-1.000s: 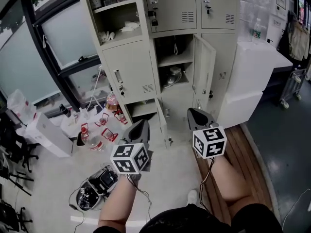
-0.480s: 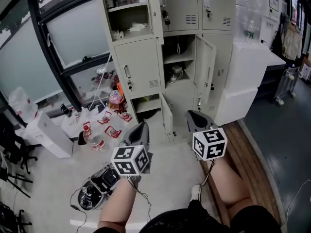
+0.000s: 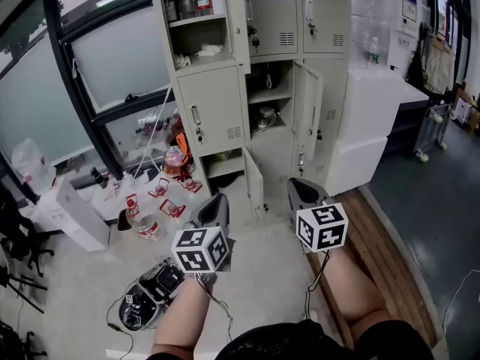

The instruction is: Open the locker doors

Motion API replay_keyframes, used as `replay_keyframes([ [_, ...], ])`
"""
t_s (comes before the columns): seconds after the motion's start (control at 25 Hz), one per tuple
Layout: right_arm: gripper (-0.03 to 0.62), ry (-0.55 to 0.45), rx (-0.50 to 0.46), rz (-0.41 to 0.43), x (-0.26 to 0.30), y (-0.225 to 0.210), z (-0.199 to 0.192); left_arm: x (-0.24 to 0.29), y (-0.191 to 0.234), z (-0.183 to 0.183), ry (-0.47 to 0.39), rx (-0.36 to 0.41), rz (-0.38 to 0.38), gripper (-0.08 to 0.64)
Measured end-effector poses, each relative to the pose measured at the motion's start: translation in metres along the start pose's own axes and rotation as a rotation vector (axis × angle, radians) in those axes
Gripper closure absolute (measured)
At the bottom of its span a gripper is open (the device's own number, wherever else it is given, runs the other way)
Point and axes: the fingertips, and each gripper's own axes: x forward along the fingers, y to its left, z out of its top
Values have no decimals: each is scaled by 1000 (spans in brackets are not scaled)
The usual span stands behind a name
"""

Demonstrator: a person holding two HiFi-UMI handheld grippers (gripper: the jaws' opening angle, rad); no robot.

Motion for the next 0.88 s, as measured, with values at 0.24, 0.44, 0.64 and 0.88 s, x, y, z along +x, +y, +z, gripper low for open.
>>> replay_keyframes([
  [0.24, 592, -17, -4, 0, -13, 4, 5, -9, -8, 0, -3, 5, 0, 561],
  [0.44, 592, -26, 8, 3, -23, 1, 11, -11, -19, 4, 1, 13, -5, 561],
  [0.64, 592, -25, 20, 11, -27, 2, 9, -14, -23, 2, 2, 11, 0, 561],
  [0.88, 592, -19, 24, 19, -30, 3, 5, -16, -27, -2, 8, 8, 2, 561],
])
